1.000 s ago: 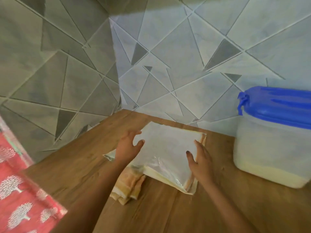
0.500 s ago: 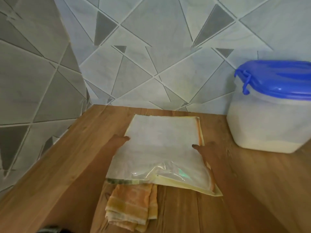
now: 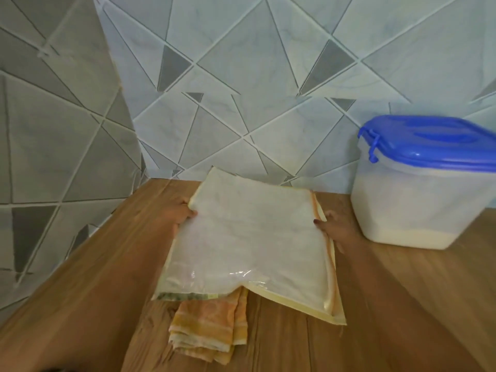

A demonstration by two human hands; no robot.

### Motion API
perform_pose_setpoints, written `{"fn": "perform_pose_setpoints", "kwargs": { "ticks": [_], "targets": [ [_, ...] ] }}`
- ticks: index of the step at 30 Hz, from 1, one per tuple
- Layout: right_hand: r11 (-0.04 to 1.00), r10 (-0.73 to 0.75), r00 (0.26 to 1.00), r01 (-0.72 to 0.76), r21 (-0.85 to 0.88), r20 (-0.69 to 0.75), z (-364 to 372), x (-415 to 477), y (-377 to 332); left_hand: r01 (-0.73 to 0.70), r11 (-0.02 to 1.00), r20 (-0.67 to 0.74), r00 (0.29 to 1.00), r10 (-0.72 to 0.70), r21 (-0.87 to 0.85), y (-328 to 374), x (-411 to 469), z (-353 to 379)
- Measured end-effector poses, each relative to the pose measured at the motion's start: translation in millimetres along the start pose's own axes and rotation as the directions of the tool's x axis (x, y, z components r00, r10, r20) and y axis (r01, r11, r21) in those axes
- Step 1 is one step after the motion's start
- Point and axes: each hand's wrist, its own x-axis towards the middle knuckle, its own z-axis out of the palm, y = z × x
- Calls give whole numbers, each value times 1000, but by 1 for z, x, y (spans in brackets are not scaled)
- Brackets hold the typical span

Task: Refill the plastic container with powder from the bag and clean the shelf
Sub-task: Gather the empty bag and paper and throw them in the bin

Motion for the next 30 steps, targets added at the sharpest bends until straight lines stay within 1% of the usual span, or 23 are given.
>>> {"fn": "perform_pose_setpoints", "kwargs": {
  "ticks": [2, 4, 6, 9, 12, 14, 17, 20, 22, 23, 24, 25, 26, 28, 30],
  "targets": [
    [989, -75, 997, 71, 133, 23, -16, -15, -17, -58, 998, -5, 998, 57, -35, 10, -12, -21],
    [966, -165, 986, 161, 201, 6, -33, -33, -35, -95, 992, -49, 995, 91, -88, 17, -25, -36],
    [937, -225, 974, 223, 267, -24, -50, -51, -50, -122, 978, -65, 991, 113, -170, 31, -58, -43],
    [900, -265, 964, 255, 354, -21, -75, -80, -64, -158, 932, -80, 987, 139, -327, 45, -103, -41],
    [876, -283, 959, 257, 408, 3, -96, -101, -68, -180, 897, -109, 983, 148, -404, 44, -137, -44],
    [874, -295, 955, 265, 407, 12, -105, -114, -69, -184, 879, -135, 981, 138, -439, 38, -153, -46],
    [862, -330, 944, 295, 413, 15, -112, -131, -72, -170, 876, -145, 983, 116, -452, 25, -176, -50],
    [823, -368, 930, 316, 471, 19, -114, -149, -78, -152, 865, -132, 986, 100, -478, 19, -195, -54],
    [795, -402, 915, 342, 500, 13, -118, -162, -82, -152, 856, -85, 988, 126, -495, 19, -207, -59],
    [790, -436, 898, 355, 501, 51, -122, -168, -84, -155, 853, -63, 988, 143, -499, 18, -212, -63],
    [772, -481, 868, 351, 529, 126, -125, -174, -87, -166, 859, -59, 986, 157, -484, 17, -216, -67],
    [767, -508, 836, 330, 550, 207, -128, -176, -90, -183, 871, -76, 983, 167, -455, 17, -221, -73],
    [768, -499, 823, 276, 578, 269, -130, -179, -94, -186, 884, -83, 983, 166, -430, 17, -226, -79],
    [812, -432, 853, 227, 538, 292, -132, -182, -102, -162, 887, -40, 986, 161, -433, 16, -233, -92],
    [843, -414, 870, 256, 472, 267, -129, -182, -112, -174, 886, 3, 981, 195, -429, 17, -241, -102]
  ]
}}
